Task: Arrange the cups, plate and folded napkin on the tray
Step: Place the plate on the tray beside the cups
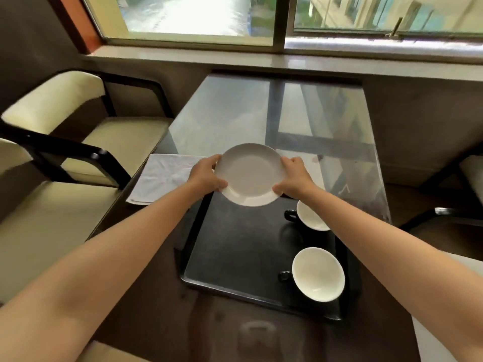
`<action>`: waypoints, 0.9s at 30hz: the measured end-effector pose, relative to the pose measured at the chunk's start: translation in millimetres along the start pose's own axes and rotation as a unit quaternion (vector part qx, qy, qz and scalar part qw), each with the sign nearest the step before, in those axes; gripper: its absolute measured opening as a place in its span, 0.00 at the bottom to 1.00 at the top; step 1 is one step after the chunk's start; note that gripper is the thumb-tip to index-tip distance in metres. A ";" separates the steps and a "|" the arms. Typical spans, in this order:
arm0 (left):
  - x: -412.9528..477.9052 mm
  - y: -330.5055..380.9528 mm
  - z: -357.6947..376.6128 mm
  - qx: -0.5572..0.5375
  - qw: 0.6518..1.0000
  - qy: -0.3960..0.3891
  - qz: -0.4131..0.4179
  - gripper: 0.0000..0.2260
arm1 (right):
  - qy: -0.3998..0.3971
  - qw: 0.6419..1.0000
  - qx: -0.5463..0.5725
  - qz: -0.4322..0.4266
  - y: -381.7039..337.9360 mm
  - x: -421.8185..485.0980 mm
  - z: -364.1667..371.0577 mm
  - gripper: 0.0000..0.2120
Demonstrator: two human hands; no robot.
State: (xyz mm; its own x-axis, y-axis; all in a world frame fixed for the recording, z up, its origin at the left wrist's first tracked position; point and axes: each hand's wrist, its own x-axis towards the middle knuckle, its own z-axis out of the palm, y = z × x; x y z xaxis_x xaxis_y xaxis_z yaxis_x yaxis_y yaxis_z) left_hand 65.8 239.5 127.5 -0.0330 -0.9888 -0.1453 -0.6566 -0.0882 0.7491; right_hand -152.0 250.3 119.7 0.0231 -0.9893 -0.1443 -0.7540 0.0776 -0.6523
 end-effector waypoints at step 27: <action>-53.6 -111.4 20.8 0.136 0.971 -0.195 0.024 0.32 | 0.013 0.979 -0.009 0.202 -10.6 -112.8 124.8 0.25</action>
State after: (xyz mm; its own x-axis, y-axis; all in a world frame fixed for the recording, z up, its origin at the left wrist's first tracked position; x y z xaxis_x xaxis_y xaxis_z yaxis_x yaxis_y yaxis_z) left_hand 125.0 304.8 38.4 -0.3166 -0.8659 -0.3872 -0.8203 0.0449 0.5701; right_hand -64.7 376.6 50.0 -0.2960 -0.8810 -0.3692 -0.7092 0.4616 -0.5329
